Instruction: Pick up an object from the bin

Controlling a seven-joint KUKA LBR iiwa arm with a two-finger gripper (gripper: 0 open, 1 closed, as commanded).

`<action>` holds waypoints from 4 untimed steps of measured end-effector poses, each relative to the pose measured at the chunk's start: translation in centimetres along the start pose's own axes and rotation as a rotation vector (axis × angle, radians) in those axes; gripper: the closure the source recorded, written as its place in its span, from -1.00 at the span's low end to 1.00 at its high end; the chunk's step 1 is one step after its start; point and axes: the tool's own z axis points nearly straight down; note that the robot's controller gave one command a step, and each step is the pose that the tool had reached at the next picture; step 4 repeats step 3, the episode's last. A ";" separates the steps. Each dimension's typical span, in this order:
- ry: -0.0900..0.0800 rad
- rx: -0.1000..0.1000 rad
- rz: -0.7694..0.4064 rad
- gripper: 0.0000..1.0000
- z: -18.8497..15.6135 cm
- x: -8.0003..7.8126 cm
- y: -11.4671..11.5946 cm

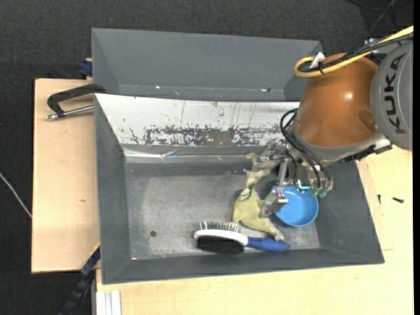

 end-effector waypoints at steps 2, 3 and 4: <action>-0.010 0.000 -0.026 1.00 11.6 -1.4 1.8; -0.021 0.001 -0.012 1.00 -4.0 -4.0 -1.3; -0.021 0.001 -0.012 1.00 -4.0 -4.0 -1.3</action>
Offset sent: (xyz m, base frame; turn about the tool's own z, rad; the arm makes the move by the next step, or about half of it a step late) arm 0.0130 0.0183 -0.1269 -0.0258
